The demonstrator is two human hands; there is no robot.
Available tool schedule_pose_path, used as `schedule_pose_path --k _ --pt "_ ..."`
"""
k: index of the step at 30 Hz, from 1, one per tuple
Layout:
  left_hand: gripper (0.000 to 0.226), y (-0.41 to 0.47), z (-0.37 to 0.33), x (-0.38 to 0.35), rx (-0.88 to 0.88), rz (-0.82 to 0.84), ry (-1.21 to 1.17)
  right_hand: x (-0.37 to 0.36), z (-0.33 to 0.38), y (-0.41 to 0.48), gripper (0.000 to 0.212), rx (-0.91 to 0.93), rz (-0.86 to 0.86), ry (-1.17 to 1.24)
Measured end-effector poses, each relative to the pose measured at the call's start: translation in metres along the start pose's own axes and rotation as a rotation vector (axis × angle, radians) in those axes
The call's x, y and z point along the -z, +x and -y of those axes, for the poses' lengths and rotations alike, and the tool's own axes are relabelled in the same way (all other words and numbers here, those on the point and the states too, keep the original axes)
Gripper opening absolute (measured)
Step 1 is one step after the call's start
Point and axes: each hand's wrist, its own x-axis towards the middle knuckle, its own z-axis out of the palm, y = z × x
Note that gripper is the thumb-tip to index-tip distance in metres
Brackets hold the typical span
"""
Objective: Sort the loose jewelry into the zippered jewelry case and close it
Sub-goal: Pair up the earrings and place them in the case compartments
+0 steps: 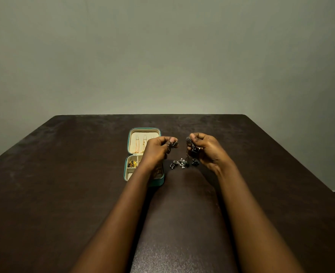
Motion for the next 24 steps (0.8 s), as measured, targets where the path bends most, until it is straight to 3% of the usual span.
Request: schedule_pose_path --k 8,14,19,24 --pt "0.02 -0.004 -0.004 -0.001 0.057 0.033 -0.201 0.001 -0.001 0.002 0.019 -0.015 -0.03 0.041" --pt "0.019 -0.007 -0.007 -0.001 0.076 0.009 -0.177 0.007 0.0 0.004 0.022 0.002 -0.068 0.075" --pt "0.017 -0.006 -0.007 -0.002 0.116 0.038 -0.225 0.019 0.002 0.006 0.027 0.027 -0.146 0.081" --pt "0.017 -0.006 -0.003 -0.003 0.119 0.036 -0.316 0.036 0.002 0.009 0.025 0.049 -0.252 0.238"
